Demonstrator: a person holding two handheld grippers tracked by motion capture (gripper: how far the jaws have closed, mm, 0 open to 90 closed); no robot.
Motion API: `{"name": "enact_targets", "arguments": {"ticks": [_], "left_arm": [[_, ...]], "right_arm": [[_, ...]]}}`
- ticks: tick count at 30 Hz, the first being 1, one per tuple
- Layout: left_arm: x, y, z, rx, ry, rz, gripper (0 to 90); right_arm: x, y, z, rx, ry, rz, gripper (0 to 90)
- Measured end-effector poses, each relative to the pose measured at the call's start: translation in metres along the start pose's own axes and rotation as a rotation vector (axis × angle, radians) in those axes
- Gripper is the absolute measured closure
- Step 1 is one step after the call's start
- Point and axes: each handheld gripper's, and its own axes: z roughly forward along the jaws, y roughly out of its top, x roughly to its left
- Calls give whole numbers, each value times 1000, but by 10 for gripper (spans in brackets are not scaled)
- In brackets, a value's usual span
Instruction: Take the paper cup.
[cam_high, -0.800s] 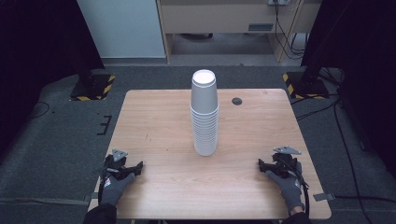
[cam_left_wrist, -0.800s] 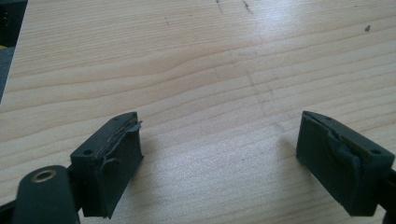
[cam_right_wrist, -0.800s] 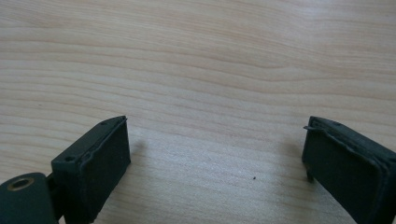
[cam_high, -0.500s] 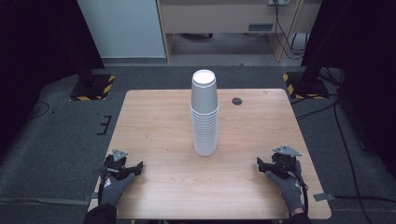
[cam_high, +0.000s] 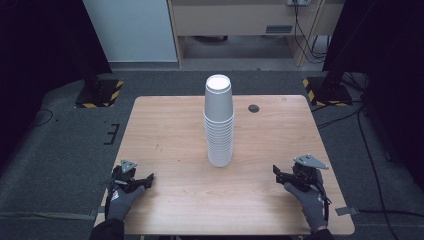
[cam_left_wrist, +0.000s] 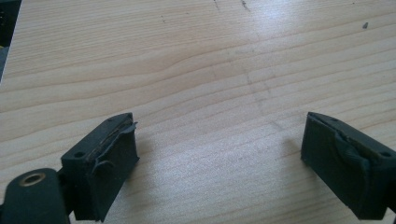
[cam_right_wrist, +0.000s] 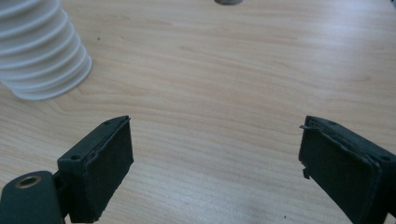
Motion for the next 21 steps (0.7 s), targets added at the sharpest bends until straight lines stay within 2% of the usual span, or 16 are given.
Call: {"name": "enact_targets", "arguments": {"ticks": [7,16,21], "left_arm": [[0,0,0,2,-1,1,84],[0,0,0,2,-1,2,81],[0,0,0,3,-2,2,80]], "right_arm": [[8,15,-12,-69,30,0,98],[18,31,-19,-118,73,-11,100],[27,44,-27,-162,95,-17,100]]}}
